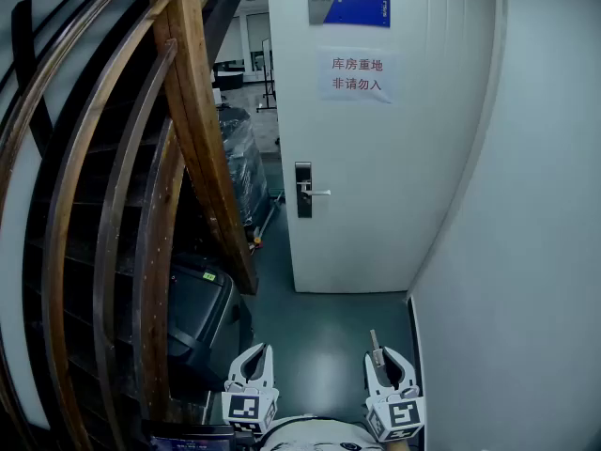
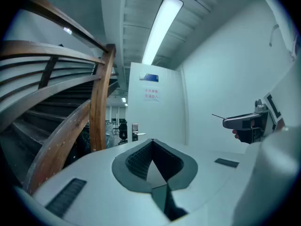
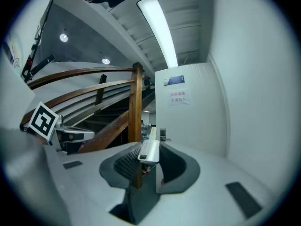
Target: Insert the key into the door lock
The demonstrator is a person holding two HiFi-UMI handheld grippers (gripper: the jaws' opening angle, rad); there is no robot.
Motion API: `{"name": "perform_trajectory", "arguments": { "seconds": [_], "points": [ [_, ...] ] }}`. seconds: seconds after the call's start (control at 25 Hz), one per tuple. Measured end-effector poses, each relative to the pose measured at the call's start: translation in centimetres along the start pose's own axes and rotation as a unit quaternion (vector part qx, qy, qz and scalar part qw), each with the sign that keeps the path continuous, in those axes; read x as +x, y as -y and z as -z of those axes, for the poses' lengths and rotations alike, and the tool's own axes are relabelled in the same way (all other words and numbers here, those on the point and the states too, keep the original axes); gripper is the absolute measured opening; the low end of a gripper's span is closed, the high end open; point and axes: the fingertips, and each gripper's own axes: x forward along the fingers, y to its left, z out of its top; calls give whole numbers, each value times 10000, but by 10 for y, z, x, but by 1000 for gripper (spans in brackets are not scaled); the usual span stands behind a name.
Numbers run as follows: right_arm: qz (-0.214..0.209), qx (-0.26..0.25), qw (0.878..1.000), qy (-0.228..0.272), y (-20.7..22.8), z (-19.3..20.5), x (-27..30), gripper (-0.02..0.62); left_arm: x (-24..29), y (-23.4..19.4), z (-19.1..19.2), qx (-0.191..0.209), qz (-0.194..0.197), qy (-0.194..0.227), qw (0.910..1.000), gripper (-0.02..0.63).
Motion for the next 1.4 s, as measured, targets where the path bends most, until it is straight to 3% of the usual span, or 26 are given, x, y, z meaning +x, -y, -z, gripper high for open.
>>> {"name": "perform_trajectory", "arguments": {
  "seconds": [0.56, 0.76, 1.0, 1.4],
  "points": [
    [-41, -15, 9999, -111, -12, 10, 8, 120, 5, 5, 15, -110, 221, -185, 9995, 5],
    [-22, 49, 10000, -23, -15, 1, 23, 120, 15, 4, 11, 89, 344, -179, 9992, 5],
    [-38, 12, 10000, -35, -40, -5, 43, 120, 27, 3, -1, 258, 532, -3, 9983, 5],
    [-81, -75, 9997, -203, -87, 1, 76, 120, 35, -31, 0, 307, 455, 20, 9985, 5]
  ]
}}
